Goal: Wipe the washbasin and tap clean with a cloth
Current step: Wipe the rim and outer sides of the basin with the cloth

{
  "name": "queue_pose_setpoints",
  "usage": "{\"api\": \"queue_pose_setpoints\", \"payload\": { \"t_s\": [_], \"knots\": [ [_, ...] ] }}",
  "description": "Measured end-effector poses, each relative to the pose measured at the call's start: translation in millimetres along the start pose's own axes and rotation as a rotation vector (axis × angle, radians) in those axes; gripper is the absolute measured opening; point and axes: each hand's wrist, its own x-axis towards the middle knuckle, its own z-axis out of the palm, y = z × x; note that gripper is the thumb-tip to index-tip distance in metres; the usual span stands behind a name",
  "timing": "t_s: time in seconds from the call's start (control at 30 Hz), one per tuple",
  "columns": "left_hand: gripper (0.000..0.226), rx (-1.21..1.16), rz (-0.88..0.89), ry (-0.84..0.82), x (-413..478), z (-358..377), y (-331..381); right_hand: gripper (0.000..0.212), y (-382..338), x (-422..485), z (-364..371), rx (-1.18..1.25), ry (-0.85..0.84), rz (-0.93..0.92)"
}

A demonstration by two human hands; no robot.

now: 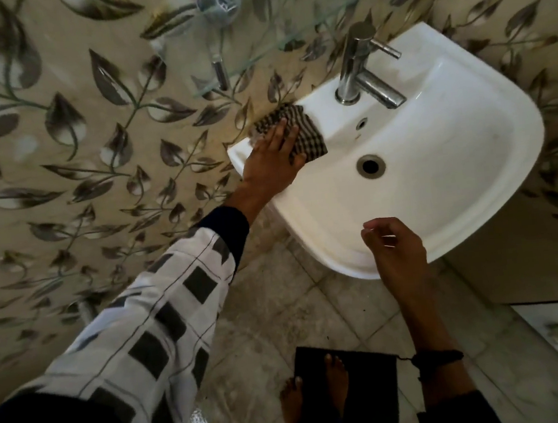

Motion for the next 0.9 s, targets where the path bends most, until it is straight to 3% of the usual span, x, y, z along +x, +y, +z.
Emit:
{"api": "queue_pose_setpoints", "payload": {
  "t_s": [0.07, 0.23, 0.37, 0.47, 0.53, 0.63, 0.67, 0.77, 0.9],
  "knots": [
    [0.074, -0.01, -0.009, -0.002, 5.7, -12.6, -0.2, 0.009, -3.1, 0.1, 4.2, 0.009, -0.006, 0.001],
    [0.072, 0.108, 0.183, 0.051, 13.3, -0.1, -9.8, 0.009, -2.8, -5.8, 9.8, -0.006, -0.016, -0.025],
    [0.045, 0.1, 0.301, 0.097, -18.0, 0.9, -11.3, 0.008, -1.9, -13.7, 12.1, -0.004, -0.046, -0.01],
    [0.056, 0.022, 0.109, 0.039, -13.9, -21.0, -2.7, 0.008, -4.4, -14.6, 11.8, 0.001, -0.053, -0.023],
    [0.063, 0.087, 0.161, 0.032, 4.6, -16.1, 0.5, 0.008, -4.3, -11.2, 8.9, -0.007, -0.04, -0.039],
    [0.095, 0.086, 0.136, -0.067, 21.7, -3.7, -2.6, 0.007, -2.6, -6.1, 3.2, -0.018, -0.028, -0.033],
    [0.094, 0.029, 0.091, -0.104, 14.5, -10.5, 2.1, 0.007, -1.9, -5.2, 1.2, -0.018, -0.026, -0.028],
    [0.063, -0.135, -0.04, -0.02, -19.0, -19.7, 9.9, 0.007, -0.3, -6.2, -2.7, -0.012, -0.051, -0.037],
    [0.068, -0.087, -0.083, -0.02, -25.1, -14.7, 0.7, 0.008, -1.4, -5.4, -0.6, -0.005, -0.069, -0.03]
  ]
}}
